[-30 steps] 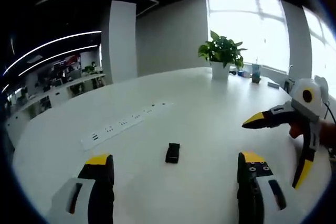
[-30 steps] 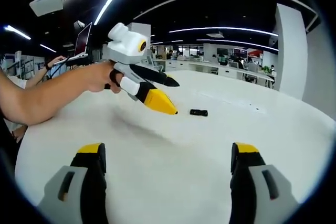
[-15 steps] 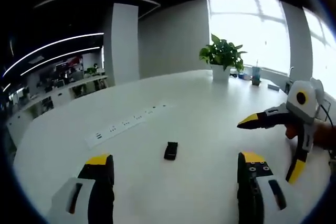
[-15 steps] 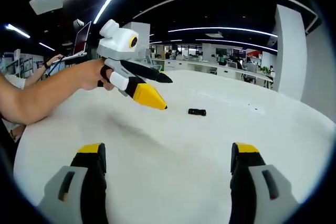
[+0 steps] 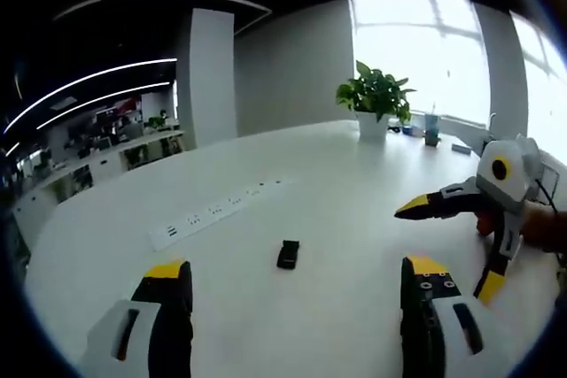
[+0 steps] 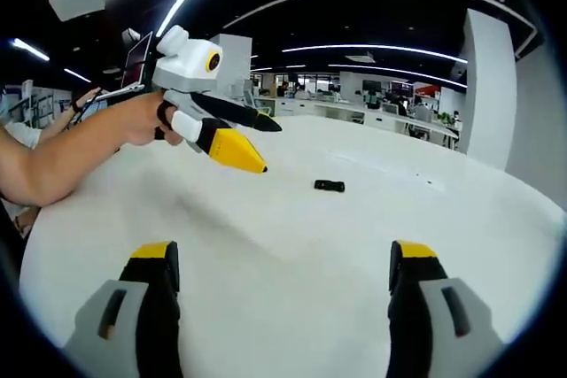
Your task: Snap the two parts of the plastic buckle together until the buckle closes and remains connected.
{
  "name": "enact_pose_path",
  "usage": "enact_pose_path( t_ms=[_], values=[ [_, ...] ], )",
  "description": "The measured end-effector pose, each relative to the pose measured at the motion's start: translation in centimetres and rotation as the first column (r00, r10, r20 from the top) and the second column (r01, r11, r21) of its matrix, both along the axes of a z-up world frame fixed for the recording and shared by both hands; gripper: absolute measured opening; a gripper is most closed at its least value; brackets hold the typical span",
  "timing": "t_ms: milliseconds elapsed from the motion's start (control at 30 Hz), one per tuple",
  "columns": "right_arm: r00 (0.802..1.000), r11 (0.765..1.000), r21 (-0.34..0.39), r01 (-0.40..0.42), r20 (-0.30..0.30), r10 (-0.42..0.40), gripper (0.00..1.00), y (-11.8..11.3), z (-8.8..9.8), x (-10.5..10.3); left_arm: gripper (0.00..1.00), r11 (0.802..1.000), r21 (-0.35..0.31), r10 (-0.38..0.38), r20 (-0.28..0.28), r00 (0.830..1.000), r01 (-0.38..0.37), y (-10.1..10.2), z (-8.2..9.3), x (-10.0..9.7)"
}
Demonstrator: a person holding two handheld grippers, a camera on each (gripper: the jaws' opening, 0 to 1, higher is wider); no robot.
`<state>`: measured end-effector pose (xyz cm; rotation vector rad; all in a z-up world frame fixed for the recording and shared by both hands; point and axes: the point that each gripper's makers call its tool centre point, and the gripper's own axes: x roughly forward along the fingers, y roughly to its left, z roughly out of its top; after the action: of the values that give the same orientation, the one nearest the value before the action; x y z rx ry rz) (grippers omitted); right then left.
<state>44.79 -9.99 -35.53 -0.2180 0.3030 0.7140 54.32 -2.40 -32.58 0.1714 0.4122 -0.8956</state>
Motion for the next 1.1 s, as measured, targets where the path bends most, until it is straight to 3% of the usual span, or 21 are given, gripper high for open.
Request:
enact_pose_path(
  t_ms=[533,1100],
  values=[
    [1.000,1.000,-0.013,0.009,0.002,-0.009,0.99,-0.7,-0.2,1.1,0.99,1.000,-0.012,0.014,-0.001,1.000,-0.014,0.9,0.4,-0.6],
    [1.000,1.000,-0.007,0.005,0.003,-0.005,0.98,-0.6,-0.1,0.4,0.99,1.000,-0.007,0.002,-0.001,1.000,-0.002,1.0,0.2,-2.4]
  ],
)
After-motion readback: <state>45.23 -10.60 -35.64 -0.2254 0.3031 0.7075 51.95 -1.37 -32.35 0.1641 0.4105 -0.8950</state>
